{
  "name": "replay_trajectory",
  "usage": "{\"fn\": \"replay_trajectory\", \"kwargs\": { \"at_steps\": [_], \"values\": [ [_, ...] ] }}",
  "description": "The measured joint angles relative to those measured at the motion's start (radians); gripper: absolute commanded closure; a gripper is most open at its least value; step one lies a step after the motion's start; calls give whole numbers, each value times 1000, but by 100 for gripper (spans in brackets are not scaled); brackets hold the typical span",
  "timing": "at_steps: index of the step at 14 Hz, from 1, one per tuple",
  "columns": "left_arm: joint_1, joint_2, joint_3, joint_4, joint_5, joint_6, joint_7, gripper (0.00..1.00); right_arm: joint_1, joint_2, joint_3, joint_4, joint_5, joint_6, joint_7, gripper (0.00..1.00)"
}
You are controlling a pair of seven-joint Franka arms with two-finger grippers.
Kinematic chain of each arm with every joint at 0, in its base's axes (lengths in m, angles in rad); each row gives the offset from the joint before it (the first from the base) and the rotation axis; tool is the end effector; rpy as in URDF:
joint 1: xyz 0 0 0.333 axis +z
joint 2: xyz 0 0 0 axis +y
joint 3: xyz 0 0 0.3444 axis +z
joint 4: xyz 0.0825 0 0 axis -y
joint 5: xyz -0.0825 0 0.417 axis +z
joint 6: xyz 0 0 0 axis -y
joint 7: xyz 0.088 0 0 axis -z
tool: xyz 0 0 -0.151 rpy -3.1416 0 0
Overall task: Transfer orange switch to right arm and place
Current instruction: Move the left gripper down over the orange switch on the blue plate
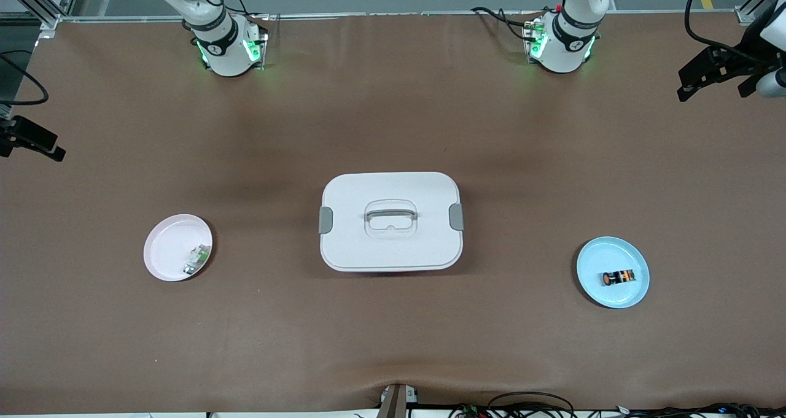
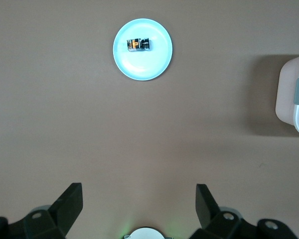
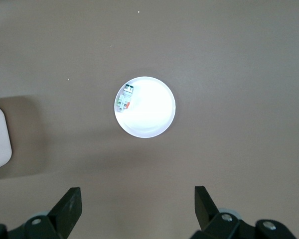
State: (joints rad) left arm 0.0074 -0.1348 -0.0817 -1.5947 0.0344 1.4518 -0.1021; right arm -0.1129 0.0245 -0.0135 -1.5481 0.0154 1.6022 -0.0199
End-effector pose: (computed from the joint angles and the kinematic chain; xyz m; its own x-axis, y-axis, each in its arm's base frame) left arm 0.5264 -0.0369 0.6617 0.9995 0.0326 -0.0038 0.0324 -0.9984 -0.0458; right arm 0.5960 -0.0733 0.6087 0.9938 -0.1067 0.0299 -0.1063 -0.9942 -0.0145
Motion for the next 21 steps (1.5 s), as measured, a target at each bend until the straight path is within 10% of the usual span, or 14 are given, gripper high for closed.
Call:
{"fn": "replay_trajectory", "kwargs": {
  "at_steps": [9,21],
  "values": [
    [4,42,0,0,-3,11,0,0,0,0,0,0,0,0,0,0],
    [90,389,2,-9,-3,337,4,0,0,1,0,2,0,0,0,0]
  ]
}}
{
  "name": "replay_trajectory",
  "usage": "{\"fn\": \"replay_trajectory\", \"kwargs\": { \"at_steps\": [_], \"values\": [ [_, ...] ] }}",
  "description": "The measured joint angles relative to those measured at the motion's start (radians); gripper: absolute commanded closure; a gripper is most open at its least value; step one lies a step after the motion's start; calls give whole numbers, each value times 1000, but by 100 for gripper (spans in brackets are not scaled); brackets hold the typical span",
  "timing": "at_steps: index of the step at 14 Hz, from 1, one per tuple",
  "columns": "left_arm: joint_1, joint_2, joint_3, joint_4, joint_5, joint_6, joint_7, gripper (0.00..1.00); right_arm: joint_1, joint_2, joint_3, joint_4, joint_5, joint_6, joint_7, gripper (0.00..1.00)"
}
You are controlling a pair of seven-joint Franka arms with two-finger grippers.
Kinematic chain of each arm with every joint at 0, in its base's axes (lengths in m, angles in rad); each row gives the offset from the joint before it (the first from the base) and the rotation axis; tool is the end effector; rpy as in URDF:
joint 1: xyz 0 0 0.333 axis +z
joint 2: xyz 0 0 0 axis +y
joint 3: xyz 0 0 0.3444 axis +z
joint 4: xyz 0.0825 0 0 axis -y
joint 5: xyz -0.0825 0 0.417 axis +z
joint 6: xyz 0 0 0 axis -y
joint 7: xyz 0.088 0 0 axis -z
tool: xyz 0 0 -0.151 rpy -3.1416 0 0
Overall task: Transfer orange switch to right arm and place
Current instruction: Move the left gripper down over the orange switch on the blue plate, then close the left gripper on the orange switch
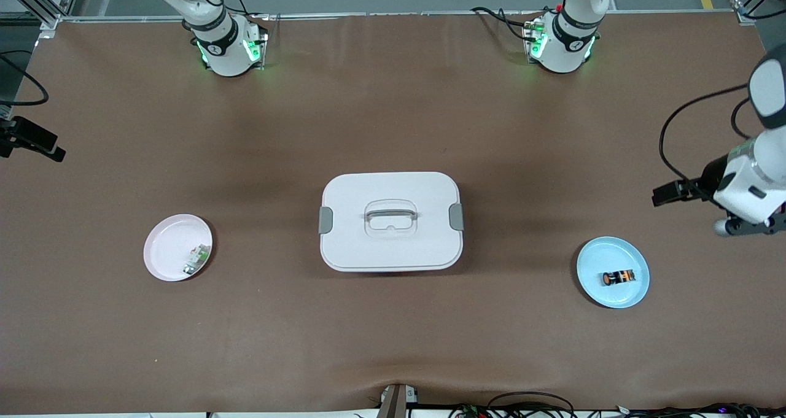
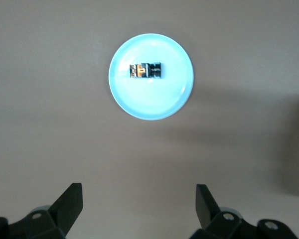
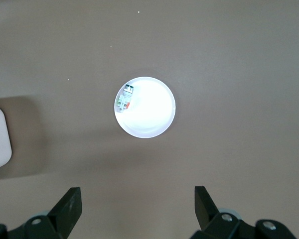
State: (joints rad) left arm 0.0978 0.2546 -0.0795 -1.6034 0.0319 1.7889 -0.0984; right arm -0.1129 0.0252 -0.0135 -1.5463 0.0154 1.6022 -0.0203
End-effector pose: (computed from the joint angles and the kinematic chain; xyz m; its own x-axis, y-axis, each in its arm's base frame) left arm 0.6669 0.0204 0.4503 0.9916 0.1107 -0.0669 0.1098 -0.9938 -0.0172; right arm 0.5963 -0.0734 0.6092 0.9939 -0.1063 0.0310 -0.1059 -0.9943 -0.0144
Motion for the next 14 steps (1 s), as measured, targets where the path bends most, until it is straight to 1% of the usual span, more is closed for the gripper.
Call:
{"fn": "replay_trajectory", "kwargs": {
  "at_steps": [5,14],
  "values": [
    [29,145,0,-3,0,169,0,0,0,0,0,1,0,0,0,0],
    [29,372,-1,0,1,448,0,0,-1,2,-2,3,0,0,0,0]
  ]
}}
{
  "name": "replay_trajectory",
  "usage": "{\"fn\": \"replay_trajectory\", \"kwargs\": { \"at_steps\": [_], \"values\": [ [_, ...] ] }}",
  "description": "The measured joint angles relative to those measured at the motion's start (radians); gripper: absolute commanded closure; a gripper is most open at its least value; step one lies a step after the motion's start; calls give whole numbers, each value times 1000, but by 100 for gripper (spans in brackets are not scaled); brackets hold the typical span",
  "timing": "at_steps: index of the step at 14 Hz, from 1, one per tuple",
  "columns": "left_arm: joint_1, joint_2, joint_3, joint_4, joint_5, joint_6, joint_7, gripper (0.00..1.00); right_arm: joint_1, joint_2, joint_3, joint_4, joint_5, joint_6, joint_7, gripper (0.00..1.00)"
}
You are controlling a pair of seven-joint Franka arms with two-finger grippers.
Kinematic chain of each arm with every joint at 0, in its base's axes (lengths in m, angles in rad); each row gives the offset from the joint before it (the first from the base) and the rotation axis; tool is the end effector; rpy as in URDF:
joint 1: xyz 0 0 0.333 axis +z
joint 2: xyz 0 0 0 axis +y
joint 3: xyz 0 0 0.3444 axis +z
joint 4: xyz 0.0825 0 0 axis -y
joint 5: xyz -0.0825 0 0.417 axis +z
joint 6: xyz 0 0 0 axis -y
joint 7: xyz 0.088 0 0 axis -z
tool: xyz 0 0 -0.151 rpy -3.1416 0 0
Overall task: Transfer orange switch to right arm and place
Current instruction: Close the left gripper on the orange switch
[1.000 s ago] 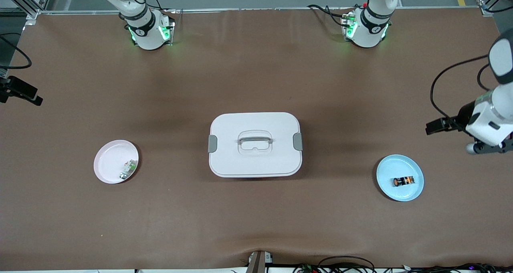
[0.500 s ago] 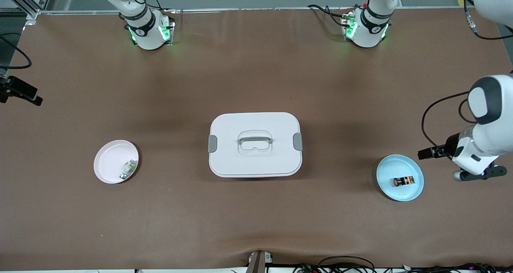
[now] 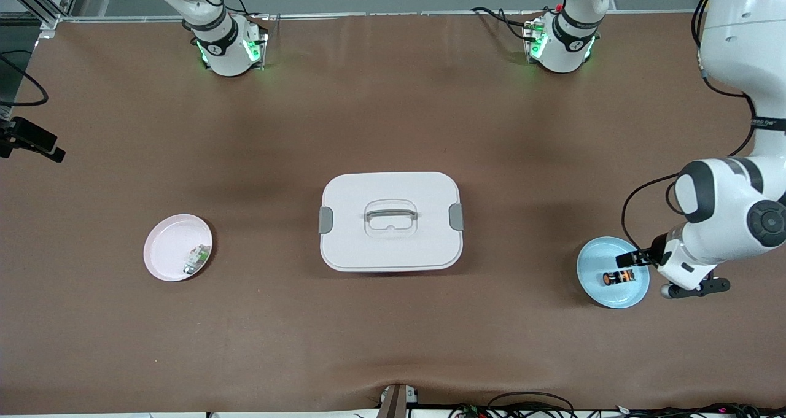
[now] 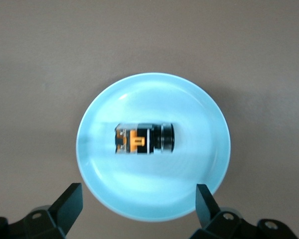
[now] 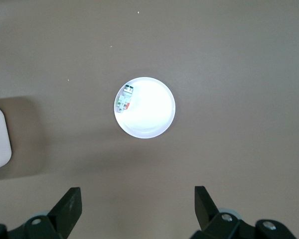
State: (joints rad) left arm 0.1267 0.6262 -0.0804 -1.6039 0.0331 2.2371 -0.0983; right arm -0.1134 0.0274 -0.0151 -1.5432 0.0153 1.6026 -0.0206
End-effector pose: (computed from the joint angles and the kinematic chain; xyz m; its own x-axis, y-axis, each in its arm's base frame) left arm 0.7369 0.0424 0.2243 0.9902 0.1393 0.0071 0.1391 -0.9900 0.0217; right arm 0.5970 -0.0747 0.6095 0.9936 -0.1081 0.0323 -0.1077 -0.9941 -0.0142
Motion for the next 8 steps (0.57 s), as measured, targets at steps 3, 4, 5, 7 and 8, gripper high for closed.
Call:
{"fn": "replay_trajectory", "kwargs": {
  "at_steps": [3,4,5,7,8],
  "values": [
    [1,48,0,1,33,86,0,0,0,0,-1,1,0,0,0,0],
    [1,61,0,1,35,110,0,0,0,0,-1,1,0,0,0,0],
    [0,73,0,1,35,129,0,0,0,0,-1,1,0,0,0,0],
    [1,92,0,2,35,160,0,0,0,0,-1,1,0,0,0,0],
    [1,101,0,2,35,173,0,0,0,0,-1,1,0,0,0,0]
  ]
}}
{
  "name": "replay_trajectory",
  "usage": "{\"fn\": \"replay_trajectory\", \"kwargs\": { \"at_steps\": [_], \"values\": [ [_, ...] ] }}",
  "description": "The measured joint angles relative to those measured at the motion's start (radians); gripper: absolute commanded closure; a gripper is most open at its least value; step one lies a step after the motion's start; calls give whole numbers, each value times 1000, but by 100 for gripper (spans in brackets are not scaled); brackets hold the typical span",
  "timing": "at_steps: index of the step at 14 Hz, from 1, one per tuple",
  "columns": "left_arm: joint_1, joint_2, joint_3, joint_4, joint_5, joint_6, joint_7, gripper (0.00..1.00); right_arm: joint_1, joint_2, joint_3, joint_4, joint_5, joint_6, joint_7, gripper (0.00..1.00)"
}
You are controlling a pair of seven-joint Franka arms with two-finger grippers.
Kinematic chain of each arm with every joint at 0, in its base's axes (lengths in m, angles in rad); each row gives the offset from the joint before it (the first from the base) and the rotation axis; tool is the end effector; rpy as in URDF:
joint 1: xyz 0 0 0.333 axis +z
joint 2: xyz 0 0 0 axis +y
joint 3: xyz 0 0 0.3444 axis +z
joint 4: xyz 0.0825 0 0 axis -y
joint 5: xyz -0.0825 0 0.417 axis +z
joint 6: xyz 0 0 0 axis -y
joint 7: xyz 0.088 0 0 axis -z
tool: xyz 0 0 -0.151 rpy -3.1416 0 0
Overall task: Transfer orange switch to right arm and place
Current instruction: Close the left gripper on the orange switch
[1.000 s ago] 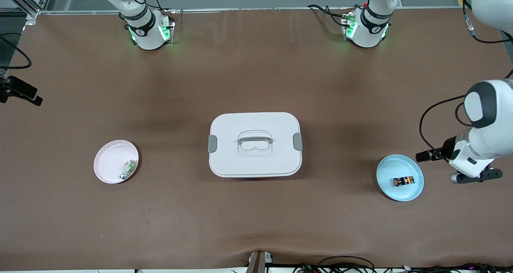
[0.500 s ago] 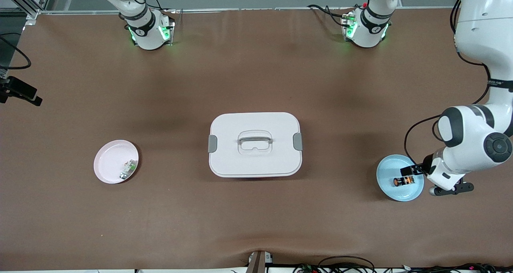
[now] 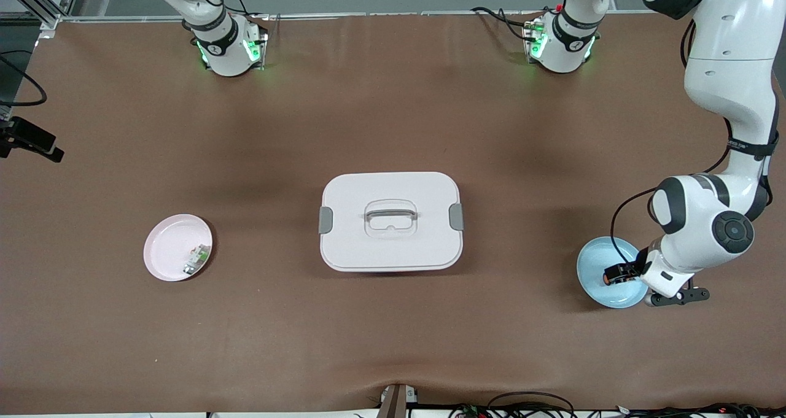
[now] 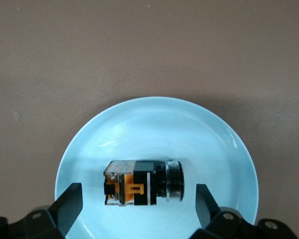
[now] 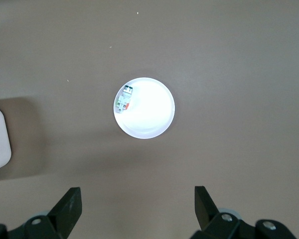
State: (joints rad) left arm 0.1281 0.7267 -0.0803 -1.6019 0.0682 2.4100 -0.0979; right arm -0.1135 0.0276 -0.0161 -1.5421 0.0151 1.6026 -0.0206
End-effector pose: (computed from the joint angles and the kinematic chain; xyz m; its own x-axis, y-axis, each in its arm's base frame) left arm 0.7491 0.0446 0.1669 0.9894 0.1191 0.0835 0.1185 -0.9929 0.0119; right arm 0.5971 -0.0754 0.6099 0.9935 -0.1092 0.0332 -0.1088 -0.9940 -0.0140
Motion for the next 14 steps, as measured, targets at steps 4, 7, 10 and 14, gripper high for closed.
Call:
{"fn": "replay_trajectory", "kwargs": {
  "at_steps": [4,7,10,14],
  "values": [
    [3,34,0,1,0,48,0,0,0,0,0,0,0,0,0,0],
    [6,51,1,2,0,56,0,25,0,1,0,0,0,0,0,0],
    [7,52,1,7,0,59,0,82,1,6,2,0,1,0,0,0],
    [7,50,-3,14,0,58,0,100,2,20,5,0,4,25,0,0]
  ]
}}
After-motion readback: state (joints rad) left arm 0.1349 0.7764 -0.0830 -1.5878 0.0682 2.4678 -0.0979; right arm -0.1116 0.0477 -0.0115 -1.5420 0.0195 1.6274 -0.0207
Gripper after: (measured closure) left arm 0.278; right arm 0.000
